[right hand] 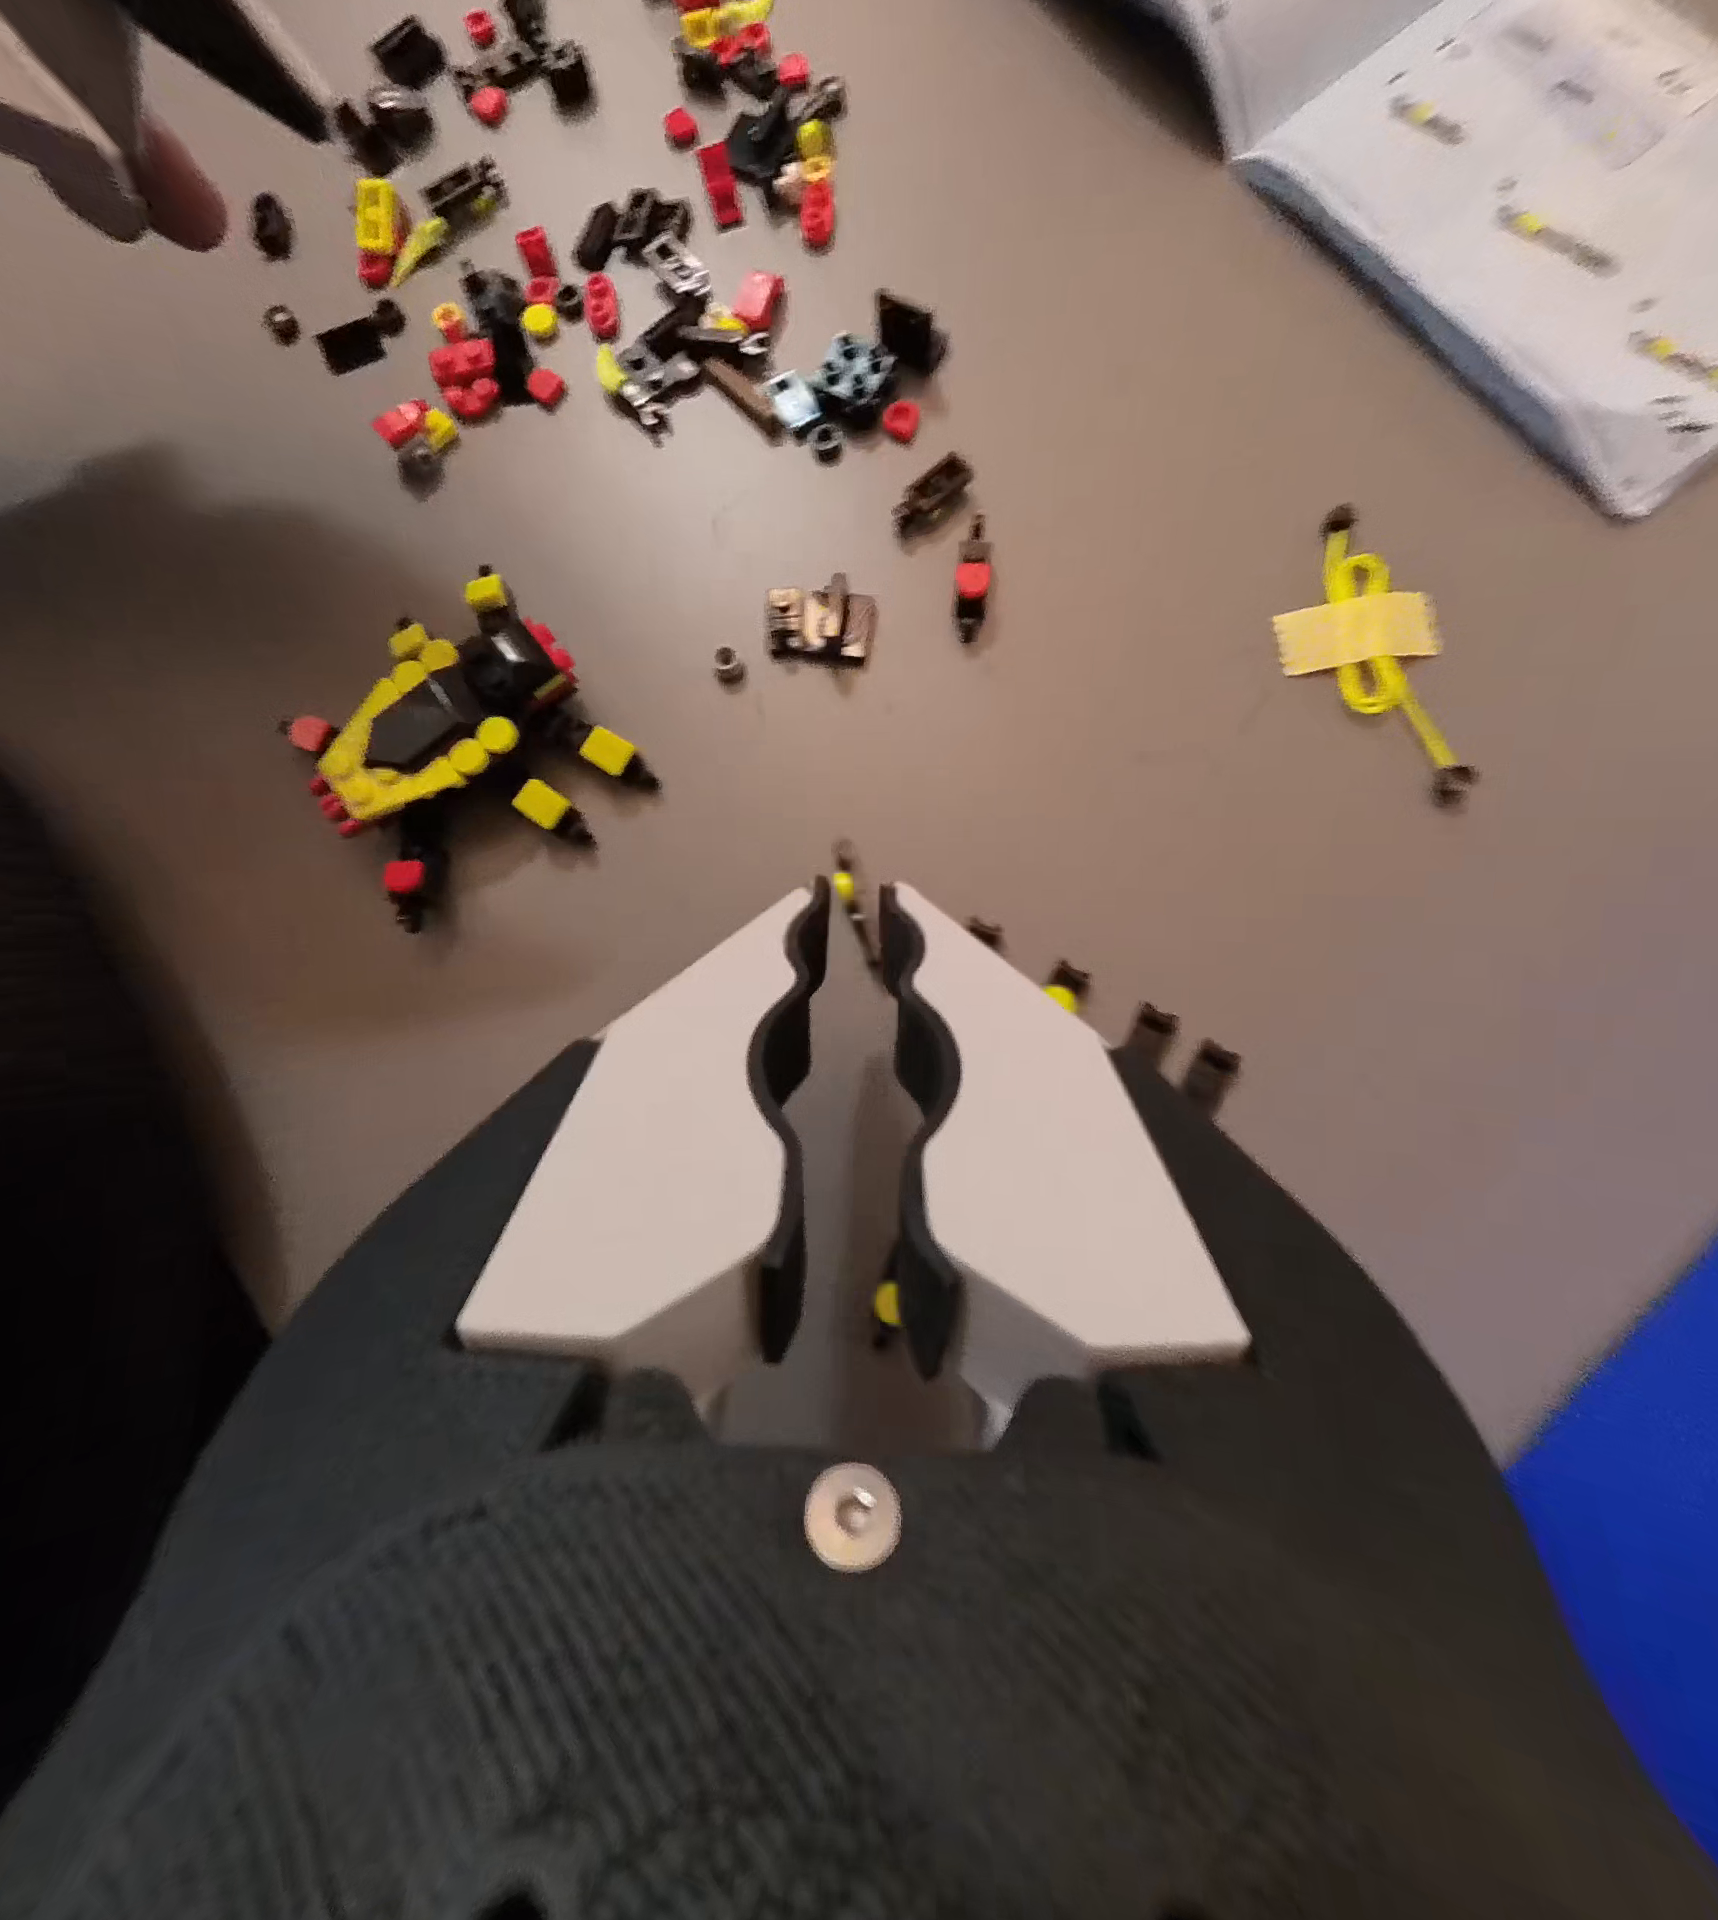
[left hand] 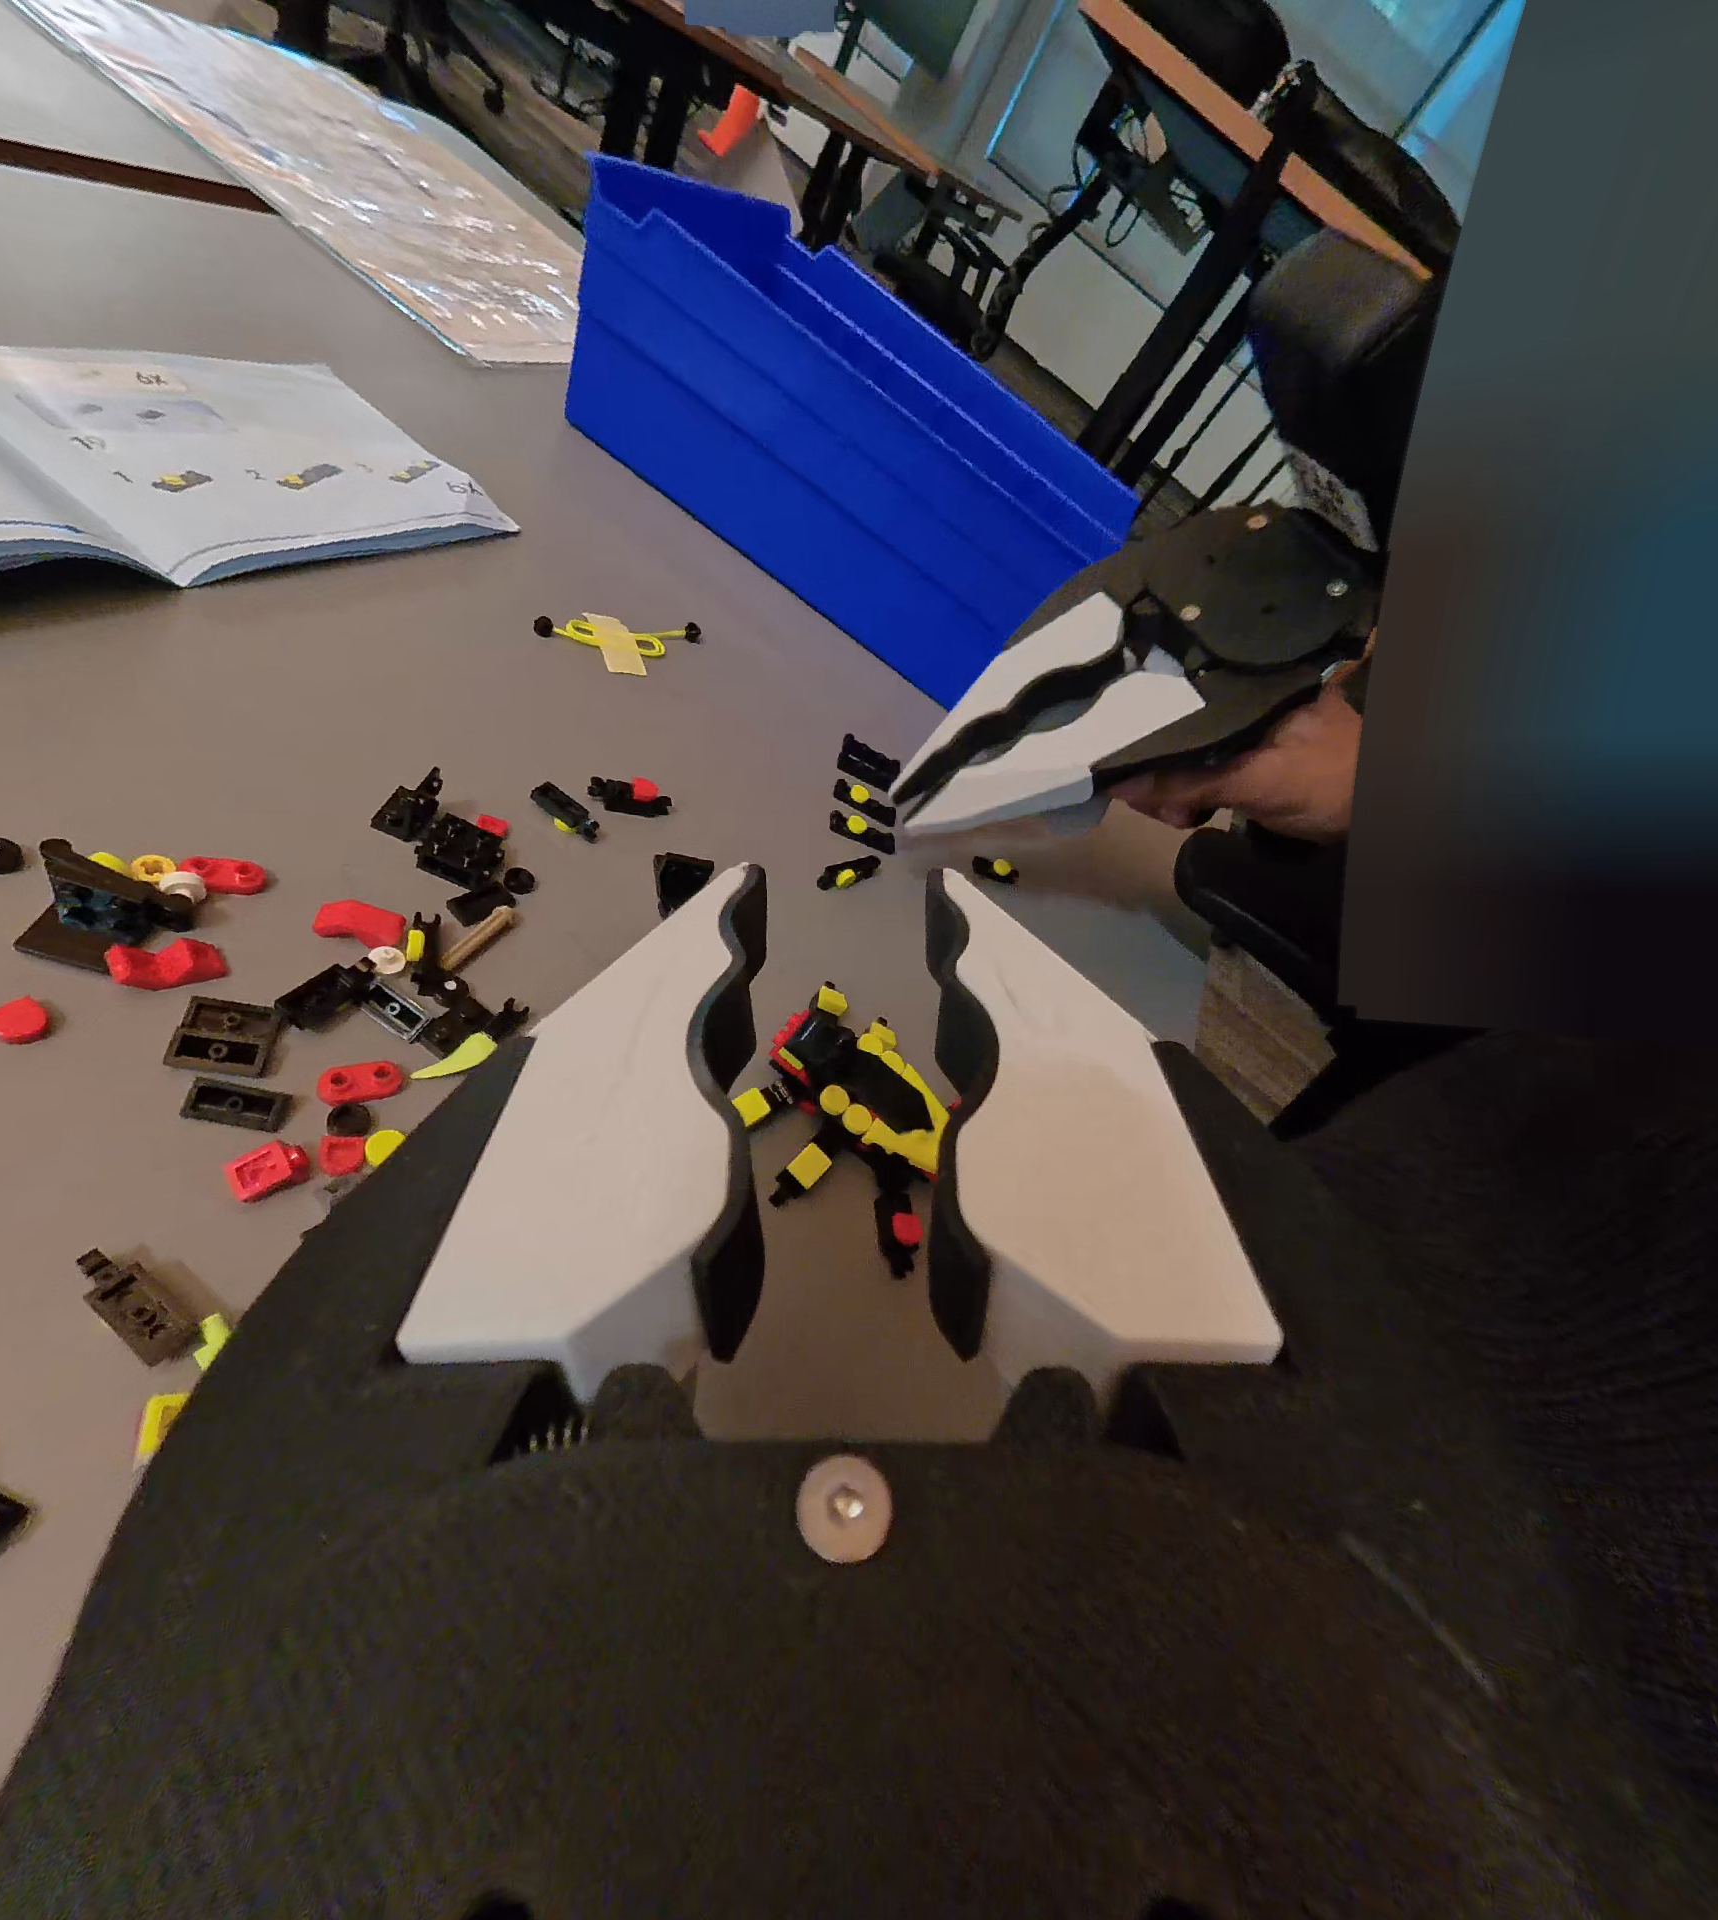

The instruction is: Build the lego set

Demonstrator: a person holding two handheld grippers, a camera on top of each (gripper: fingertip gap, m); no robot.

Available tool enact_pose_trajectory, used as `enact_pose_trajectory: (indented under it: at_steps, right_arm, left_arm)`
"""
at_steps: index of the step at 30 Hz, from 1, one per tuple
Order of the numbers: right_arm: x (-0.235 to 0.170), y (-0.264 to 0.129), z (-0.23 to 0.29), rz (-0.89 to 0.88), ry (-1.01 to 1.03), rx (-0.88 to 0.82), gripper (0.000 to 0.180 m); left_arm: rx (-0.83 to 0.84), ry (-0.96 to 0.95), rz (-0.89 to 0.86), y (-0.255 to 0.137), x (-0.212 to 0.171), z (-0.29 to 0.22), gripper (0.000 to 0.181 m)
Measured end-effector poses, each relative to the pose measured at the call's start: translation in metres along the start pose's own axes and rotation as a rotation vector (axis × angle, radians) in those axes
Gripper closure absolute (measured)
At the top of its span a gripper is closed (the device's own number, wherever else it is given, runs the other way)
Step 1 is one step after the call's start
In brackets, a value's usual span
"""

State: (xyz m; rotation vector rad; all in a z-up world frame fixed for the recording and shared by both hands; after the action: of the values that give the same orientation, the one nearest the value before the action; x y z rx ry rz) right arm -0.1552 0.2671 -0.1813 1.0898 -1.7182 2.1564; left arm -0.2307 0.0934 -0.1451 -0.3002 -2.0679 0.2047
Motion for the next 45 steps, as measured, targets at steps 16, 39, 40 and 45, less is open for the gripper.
enact_pose_trajectory:
  at_steps: [16, 39, 40, 45]
  right_arm:
    - [-0.007, 0.024, -0.001, 0.047, -0.035, -0.017, 0.180]
    - [-0.011, 0.023, -0.002, 0.034, 0.078, 0.060, 0.179]
    - [-0.011, 0.023, -0.001, 0.029, 0.101, 0.089, 0.178]
    - [-0.014, 0.024, 0.000, 0.006, 0.242, 0.199, 0.179]
  left_arm:
    - [-0.020, 0.027, 0.041, 0.006, -0.006, -0.004, 0.152]
    - [-0.030, 0.025, 0.057, 0.008, -0.009, -0.006, 0.152]
    - [-0.031, 0.025, 0.058, 0.008, -0.009, -0.006, 0.152]
    - [-0.033, 0.021, 0.064, 0.009, -0.010, -0.006, 0.151]
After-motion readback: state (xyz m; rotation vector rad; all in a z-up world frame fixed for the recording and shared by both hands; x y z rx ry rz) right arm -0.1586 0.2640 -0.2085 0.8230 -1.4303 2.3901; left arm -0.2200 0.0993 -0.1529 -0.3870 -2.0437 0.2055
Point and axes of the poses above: each gripper's, where its closed fingertips meet, y out along the fingers, x out of its top, z = x × y across the jaws, the point moved 5 cm from there along -y, back along the fingers, and after that the axes turned 2 degrees about z, right-handed, at the moved point
